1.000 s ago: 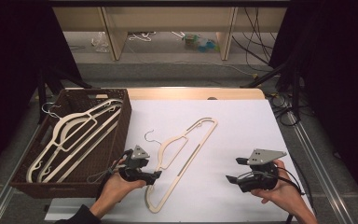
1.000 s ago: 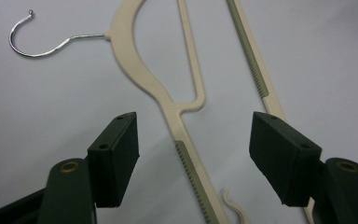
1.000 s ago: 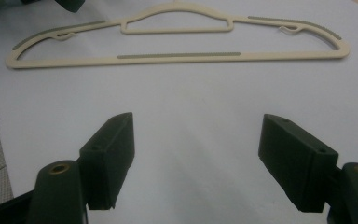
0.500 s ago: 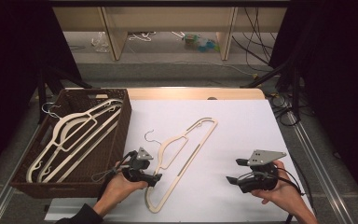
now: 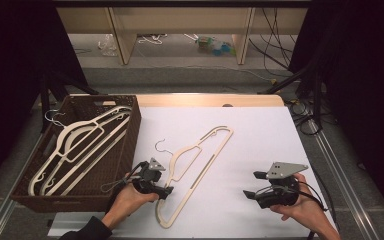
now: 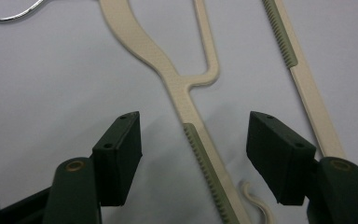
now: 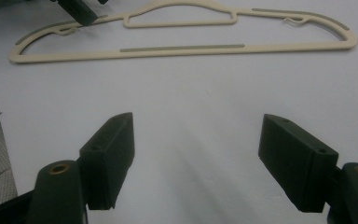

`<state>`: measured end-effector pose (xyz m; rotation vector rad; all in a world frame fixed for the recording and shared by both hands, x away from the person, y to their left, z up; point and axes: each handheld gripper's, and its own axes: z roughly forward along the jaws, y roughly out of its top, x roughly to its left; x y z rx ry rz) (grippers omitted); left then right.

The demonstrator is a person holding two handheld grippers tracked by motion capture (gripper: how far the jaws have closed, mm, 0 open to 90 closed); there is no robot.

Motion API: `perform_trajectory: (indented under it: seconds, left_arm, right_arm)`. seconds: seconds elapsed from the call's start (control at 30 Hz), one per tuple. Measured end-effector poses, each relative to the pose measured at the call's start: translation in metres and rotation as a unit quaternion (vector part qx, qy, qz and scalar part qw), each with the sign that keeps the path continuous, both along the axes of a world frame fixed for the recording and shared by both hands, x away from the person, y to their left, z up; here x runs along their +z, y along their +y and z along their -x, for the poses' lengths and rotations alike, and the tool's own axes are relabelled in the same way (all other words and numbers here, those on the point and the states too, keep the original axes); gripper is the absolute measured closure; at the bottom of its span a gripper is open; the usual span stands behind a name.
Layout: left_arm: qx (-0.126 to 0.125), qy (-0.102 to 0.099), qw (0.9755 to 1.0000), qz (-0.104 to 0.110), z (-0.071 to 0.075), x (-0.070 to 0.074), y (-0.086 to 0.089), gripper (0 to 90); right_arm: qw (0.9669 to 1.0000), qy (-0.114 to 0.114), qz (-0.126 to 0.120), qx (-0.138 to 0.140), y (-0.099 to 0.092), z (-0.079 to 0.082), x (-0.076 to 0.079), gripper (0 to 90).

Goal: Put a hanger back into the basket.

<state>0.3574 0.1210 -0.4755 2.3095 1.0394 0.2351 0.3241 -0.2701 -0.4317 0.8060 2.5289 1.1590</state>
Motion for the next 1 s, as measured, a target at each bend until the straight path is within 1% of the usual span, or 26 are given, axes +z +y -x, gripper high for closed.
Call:
perform_trajectory:
  seconds: [0.17, 0.2, 0.27, 0.33, 0.37, 0.4, 0.43, 0.47, 0.53, 0.57, 0.6, 0.63, 0.67, 0.7, 0.73, 0.77, 0.8, 0.83, 0.9, 0.93, 0.97, 1.0]
  left_arm:
    - [-0.001, -0.002, 1.0, -0.001, 0.0002, 0.0001, 0.0004, 35.2]
    - [-0.003, 0.003, 1.0, -0.002, -0.0005, 0.0001, 0.0012, 35.2]
    - [-0.001, 0.004, 1.0, -0.005, -0.0009, -0.0007, 0.0012, 35.3]
    - [0.001, 0.01, 0.9999, -0.004, -0.0018, -0.0029, 0.0004, 36.1]
    - [0.0, 0.011, 0.9999, -0.009, -0.0021, -0.0033, 0.0001, 37.2]
    - [0.0, 0.006, 0.9999, -0.016, -0.0018, -0.0039, -0.0007, 38.0]
    - [-0.009, 0.007, 0.9996, -0.024, -0.0019, -0.0026, -0.0008, 39.1]
    - [-0.009, 0.003, 0.9996, -0.027, -0.0019, -0.0027, -0.0011, 42.7]
    - [-0.01, -0.001, 0.9995, -0.031, -0.0018, -0.0027, -0.0009, 43.6]
    - [-0.013, -0.002, 0.9994, -0.032, -0.0017, -0.0025, -0.0007, 45.4]
    - [-0.014, -0.003, 0.9993, -0.034, -0.0017, -0.0024, -0.0005, 46.7]
    - [-0.017, -0.006, 0.9992, -0.037, -0.0021, -0.0024, -0.0002, 47.5]
    - [-0.024, -0.004, 0.999, -0.038, -0.002, -0.002, -0.0001, 48.1]
    - [-0.025, -0.004, 0.999, -0.038, -0.0019, -0.002, -0.0004, 50.1]
    - [-0.03, -0.008, 0.9986, -0.042, -0.0019, -0.0013, -0.0005, 55.8]
    - [-0.031, -0.007, 0.9986, -0.043, -0.0019, -0.0011, -0.0005, 55.8]
    - [-0.032, -0.007, 0.9986, -0.042, -0.002, -0.0009, -0.0007, 57.4]
    - [-0.039, -0.007, 0.9982, -0.045, -0.0025, -0.0003, -0.0003, 60.1]
    - [-0.039, -0.001, 0.9982, -0.045, -0.0026, 0.0003, -0.0003, 63.7]
    - [-0.04, 0.0, 0.9981, -0.047, -0.0032, 0.0008, -0.0001, 67.1]
    - [-0.038, -0.002, 0.9982, -0.047, -0.004, 0.0006, -0.0005, 67.1]
    - [-0.039, 0.003, 0.9981, -0.048, -0.0051, 0.0012, -0.0004, 68.8]
  right_arm:
    - [1.0, 0.002, 0.001, 0.003, 0.0012, -0.0003, 0.0001, 28.1]
    - [1.0, 0.002, 0.001, 0.003, 0.0015, -0.0003, 0.0, 28.0]
    - [1.0, 0.006, 0.001, 0.003, 0.0023, 0.0004, -0.0002, 28.1]
    - [1.0, 0.002, 0.002, 0.006, 0.0027, -0.0001, -0.0008, 28.0]
    - [1.0, 0.003, 0.002, 0.007, 0.0029, -0.0001, -0.0008, 28.1]
    - [1.0, 0.003, 0.002, 0.008, 0.003, -0.0002, -0.0009, 28.1]
    - [1.0, 0.003, 0.002, 0.008, 0.0032, -0.0005, -0.0009, 28.1]
    - [1.0, 0.001, 0.001, 0.008, 0.0034, -0.0016, -0.0009, 28.0]
    - [1.0, 0.002, 0.001, 0.009, 0.0036, -0.002, -0.0011, 28.1]
    - [1.0, 0.0, 0.003, 0.009, 0.0043, -0.0028, -0.0016, 28.0]
    - [0.9999, 0.003, 0.004, 0.01, 0.0048, -0.0027, -0.0017, 28.0]
    - [0.9999, 0.005, 0.005, 0.01, 0.0056, -0.0022, -0.002, 28.1]
    - [0.9999, 0.003, 0.006, 0.013, 0.0062, -0.0026, -0.0021, 28.0]
    - [0.9999, 0.004, 0.007, 0.011, 0.007, -0.0018, -0.0019, 28.0]
    - [0.9999, 0.003, 0.007, 0.013, 0.0073, -0.0013, -0.0011, 28.0]
    - [0.9999, 0.003, 0.007, 0.013, 0.0073, -0.0013, -0.0011, 28.0]
    - [0.9999, 0.002, 0.007, 0.013, 0.0073, -0.0013, -0.0007, 28.0]
    - [0.9999, 0.0, 0.007, 0.014, 0.0073, -0.0019, -0.0002, 28.1]
    - [0.9999, 0.0, 0.008, 0.013, 0.0079, -0.0019, -0.0002, 28.1]
    - [0.9999, -0.001, 0.009, 0.014, 0.0084, -0.0015, -0.0007, 28.1]
    - [0.9999, -0.001, 0.009, 0.014, 0.0084, -0.0015, -0.0007, 28.1]
    - [0.9999, 0.003, 0.009, 0.012, 0.0084, -0.0009, -0.0005, 28.1]
